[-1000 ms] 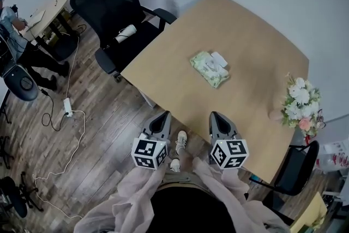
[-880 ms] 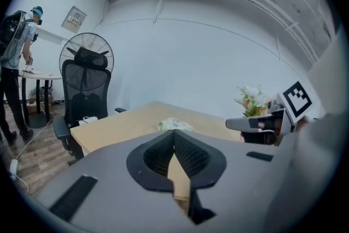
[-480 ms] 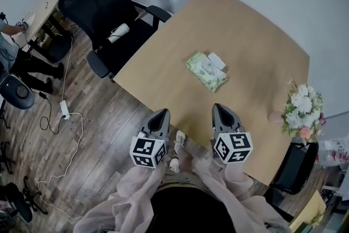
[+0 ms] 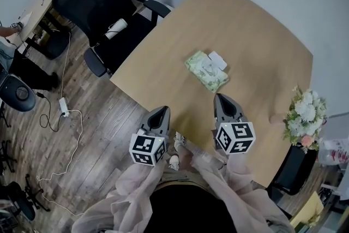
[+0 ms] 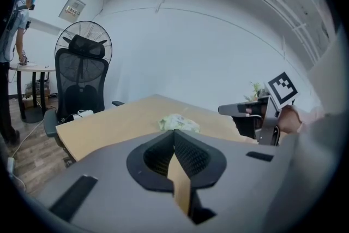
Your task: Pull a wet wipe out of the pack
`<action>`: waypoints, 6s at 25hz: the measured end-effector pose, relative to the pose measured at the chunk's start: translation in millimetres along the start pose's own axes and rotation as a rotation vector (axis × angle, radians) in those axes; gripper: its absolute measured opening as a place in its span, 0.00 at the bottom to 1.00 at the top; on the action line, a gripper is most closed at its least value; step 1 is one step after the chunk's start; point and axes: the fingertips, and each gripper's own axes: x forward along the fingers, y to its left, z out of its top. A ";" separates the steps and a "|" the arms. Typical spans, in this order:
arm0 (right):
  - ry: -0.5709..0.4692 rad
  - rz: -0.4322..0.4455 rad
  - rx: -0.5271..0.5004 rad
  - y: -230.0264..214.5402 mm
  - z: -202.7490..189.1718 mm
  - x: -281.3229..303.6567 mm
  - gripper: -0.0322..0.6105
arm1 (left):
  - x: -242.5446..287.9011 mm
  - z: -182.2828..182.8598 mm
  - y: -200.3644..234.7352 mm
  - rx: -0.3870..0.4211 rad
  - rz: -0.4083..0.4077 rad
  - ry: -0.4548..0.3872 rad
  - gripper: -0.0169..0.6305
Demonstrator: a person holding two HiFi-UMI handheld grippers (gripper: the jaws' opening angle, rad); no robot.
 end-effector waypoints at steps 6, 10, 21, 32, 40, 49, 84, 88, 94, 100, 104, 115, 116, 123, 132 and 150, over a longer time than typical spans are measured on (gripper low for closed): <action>0.030 -0.010 -0.011 -13.1 2.0 24.2 0.07 | 18.5 2.7 2.7 0.000 -0.005 0.018 0.05; 0.047 -0.006 0.009 -22.6 1.5 40.3 0.07 | 30.5 1.1 3.8 -0.003 -0.005 0.040 0.04; 0.095 0.001 0.029 -39.1 -5.9 88.6 0.07 | 62.1 2.0 16.9 -0.004 0.008 0.077 0.04; 0.147 0.019 0.010 -55.5 -15.2 122.8 0.07 | 79.7 6.0 15.9 0.006 -0.003 0.089 0.04; 0.174 0.027 0.005 -53.4 -22.2 139.2 0.16 | 79.7 4.1 22.6 0.002 0.011 0.097 0.04; 0.211 0.043 -0.012 -48.5 -23.7 158.9 0.25 | 75.8 0.7 35.7 -0.009 0.040 0.106 0.04; 0.321 0.025 -0.113 -45.3 -29.0 168.8 0.07 | 65.2 -0.1 43.9 -0.020 0.083 0.093 0.04; 0.309 0.017 -0.117 -44.2 -26.1 165.7 0.07 | 61.9 -0.1 44.0 -0.018 0.080 0.091 0.04; 0.297 0.004 -0.119 -42.5 -24.6 158.1 0.07 | 56.7 -2.0 41.8 -0.014 0.068 0.090 0.04; 0.289 -0.006 -0.119 -40.8 -25.3 150.4 0.07 | 51.5 -3.9 38.4 -0.004 0.056 0.089 0.04; 0.285 -0.011 -0.125 -40.3 -25.5 145.7 0.07 | 48.6 -5.5 36.7 0.000 0.050 0.091 0.04; 0.280 -0.019 -0.127 -38.1 -27.2 134.4 0.07 | 42.3 -5.2 30.0 0.009 0.037 0.085 0.05; 0.279 -0.020 -0.127 -37.6 -26.7 133.7 0.07 | 41.5 -4.8 30.3 0.009 0.037 0.084 0.05; 0.273 -0.024 -0.135 -33.5 -25.4 124.9 0.07 | 33.8 -5.9 28.1 0.010 0.034 0.081 0.04; 0.279 -0.021 -0.136 -28.9 -33.1 112.7 0.07 | 26.2 -11.0 22.5 0.013 0.027 0.075 0.04; 0.277 -0.022 -0.132 -18.6 -45.1 83.7 0.07 | 0.4 -18.1 9.7 0.021 0.031 0.066 0.05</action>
